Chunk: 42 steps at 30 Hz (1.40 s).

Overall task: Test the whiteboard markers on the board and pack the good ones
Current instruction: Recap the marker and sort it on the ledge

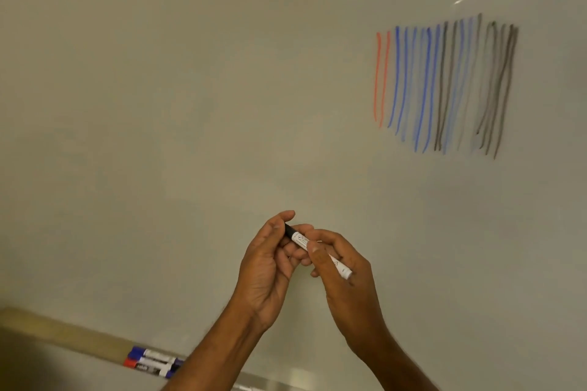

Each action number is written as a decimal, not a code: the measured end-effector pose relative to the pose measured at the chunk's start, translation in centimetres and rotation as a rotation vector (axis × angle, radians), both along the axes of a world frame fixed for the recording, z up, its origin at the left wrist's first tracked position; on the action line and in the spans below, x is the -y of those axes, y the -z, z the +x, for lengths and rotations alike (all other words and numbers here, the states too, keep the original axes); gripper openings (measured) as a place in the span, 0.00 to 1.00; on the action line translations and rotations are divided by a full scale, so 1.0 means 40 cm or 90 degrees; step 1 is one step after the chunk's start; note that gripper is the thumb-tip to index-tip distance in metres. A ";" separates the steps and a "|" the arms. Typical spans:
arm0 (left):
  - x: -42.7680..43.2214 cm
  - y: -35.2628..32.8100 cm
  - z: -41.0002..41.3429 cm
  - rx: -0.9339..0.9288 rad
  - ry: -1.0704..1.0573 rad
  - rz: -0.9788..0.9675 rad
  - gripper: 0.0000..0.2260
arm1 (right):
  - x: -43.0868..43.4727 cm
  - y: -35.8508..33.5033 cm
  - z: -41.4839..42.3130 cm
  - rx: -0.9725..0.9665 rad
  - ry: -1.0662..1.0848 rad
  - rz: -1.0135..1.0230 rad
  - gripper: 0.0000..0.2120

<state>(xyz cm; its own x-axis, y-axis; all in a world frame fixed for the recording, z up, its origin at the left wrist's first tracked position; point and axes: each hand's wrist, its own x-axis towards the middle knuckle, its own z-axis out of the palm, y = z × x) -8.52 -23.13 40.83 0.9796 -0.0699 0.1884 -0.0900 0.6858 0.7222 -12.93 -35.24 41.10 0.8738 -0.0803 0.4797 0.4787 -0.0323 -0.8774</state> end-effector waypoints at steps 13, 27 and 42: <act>-0.207 0.412 0.015 -0.166 -0.092 0.280 0.13 | -0.076 0.414 0.049 -0.299 0.021 -0.006 0.06; -0.303 0.858 -0.045 -0.070 -0.023 1.045 0.25 | -0.164 0.797 0.199 -0.464 0.101 -0.149 0.05; -0.263 1.050 0.104 0.109 0.014 1.209 0.37 | -0.220 0.977 0.293 -0.504 0.109 -0.154 0.09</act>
